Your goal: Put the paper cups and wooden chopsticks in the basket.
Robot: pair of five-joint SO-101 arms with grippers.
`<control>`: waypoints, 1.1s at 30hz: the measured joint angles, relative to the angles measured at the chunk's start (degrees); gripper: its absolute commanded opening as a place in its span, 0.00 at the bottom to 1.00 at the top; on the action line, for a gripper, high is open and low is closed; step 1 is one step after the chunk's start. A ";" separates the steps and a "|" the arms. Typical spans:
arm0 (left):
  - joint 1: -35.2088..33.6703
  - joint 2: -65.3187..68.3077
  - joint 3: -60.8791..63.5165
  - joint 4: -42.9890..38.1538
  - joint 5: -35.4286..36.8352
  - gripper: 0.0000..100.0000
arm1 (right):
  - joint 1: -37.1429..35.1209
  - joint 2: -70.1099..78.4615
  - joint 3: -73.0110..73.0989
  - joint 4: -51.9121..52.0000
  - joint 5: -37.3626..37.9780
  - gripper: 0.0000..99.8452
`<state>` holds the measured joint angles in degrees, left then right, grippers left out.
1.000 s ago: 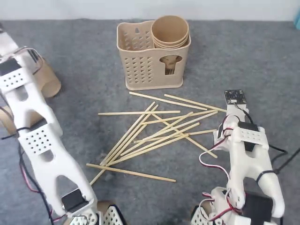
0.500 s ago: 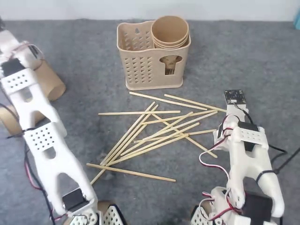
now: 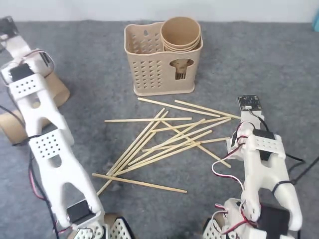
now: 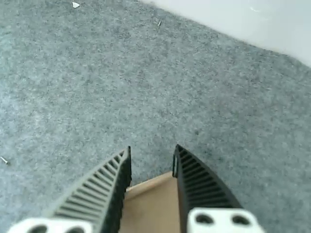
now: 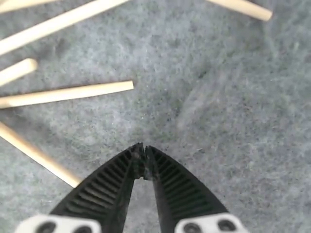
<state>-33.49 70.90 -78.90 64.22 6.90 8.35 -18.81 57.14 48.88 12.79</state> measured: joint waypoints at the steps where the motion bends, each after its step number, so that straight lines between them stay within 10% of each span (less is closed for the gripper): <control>1: -0.09 0.00 0.00 1.14 0.00 0.14 | 0.00 0.00 0.00 0.00 0.00 0.01; 14: 2.29 -0.18 -10.99 32.62 -7.56 0.13 | 0.00 0.00 0.00 0.00 0.00 0.01; 33: 3.52 -18.55 16.18 34.20 -16.09 0.13 | 0.00 0.00 0.00 0.00 0.00 0.01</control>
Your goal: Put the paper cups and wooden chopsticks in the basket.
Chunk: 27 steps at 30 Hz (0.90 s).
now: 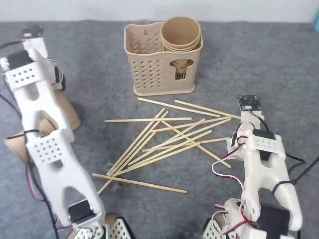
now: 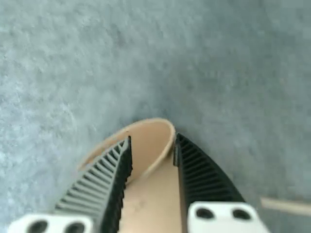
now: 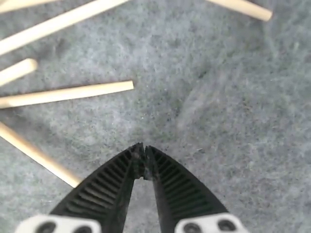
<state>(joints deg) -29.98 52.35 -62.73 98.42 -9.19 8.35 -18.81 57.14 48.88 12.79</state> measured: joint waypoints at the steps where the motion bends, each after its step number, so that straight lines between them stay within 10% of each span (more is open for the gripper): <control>1: 0.53 -3.25 4.22 0.00 -1.14 0.13 | 0.00 0.00 0.00 0.00 0.00 0.01; 12: 6.24 -34.55 45.19 0.00 -10.20 0.13 | 0.00 0.00 0.00 0.00 0.00 0.01; 27: 5.54 -41.32 58.29 0.00 -11.08 0.01 | 0.00 0.00 0.00 0.00 0.00 0.01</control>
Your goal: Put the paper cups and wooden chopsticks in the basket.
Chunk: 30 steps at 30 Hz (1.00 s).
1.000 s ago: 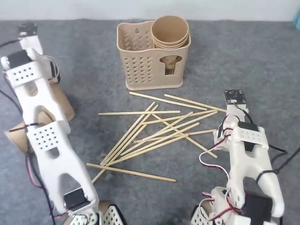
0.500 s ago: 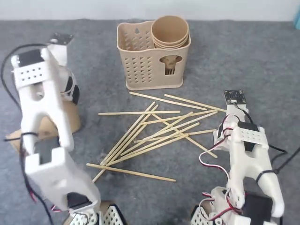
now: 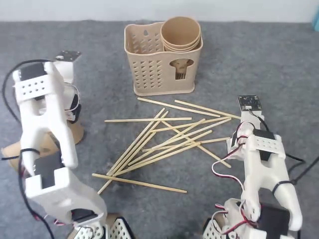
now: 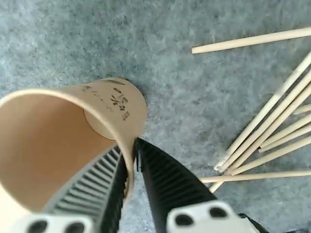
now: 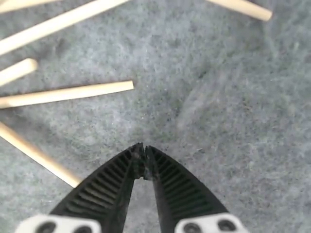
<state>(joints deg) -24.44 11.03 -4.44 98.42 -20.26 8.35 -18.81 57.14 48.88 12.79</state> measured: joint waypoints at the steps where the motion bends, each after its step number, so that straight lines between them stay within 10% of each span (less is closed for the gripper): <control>1: 0.44 0.00 0.00 0.00 0.00 0.01 | 0.00 0.00 0.00 0.00 0.00 0.01; 30: 30.07 -14.33 -24.70 0.26 21.89 0.01 | 0.00 0.00 0.00 0.00 0.00 0.01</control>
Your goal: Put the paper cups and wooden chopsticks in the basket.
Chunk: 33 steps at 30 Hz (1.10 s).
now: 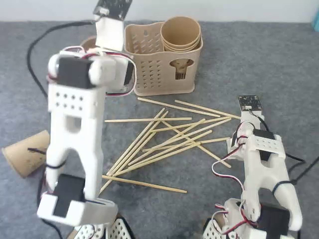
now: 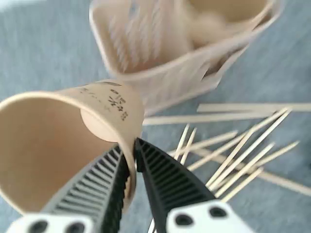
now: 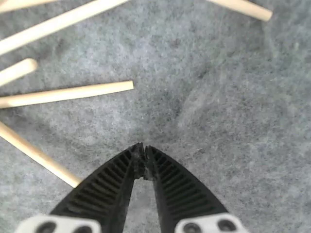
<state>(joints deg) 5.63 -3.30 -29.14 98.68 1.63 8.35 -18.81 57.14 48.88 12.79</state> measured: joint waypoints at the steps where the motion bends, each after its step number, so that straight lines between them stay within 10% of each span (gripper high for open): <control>1: 0.70 -0.35 -1.93 0.00 0.70 0.01 | 0.00 0.00 0.00 0.00 0.00 0.01; 33: 15.21 30.68 -36.75 -17.93 2.64 0.01 | 0.00 0.00 0.00 0.00 0.00 0.01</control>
<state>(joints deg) 20.84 27.38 -65.89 80.75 4.26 8.35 -18.81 57.14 48.88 12.79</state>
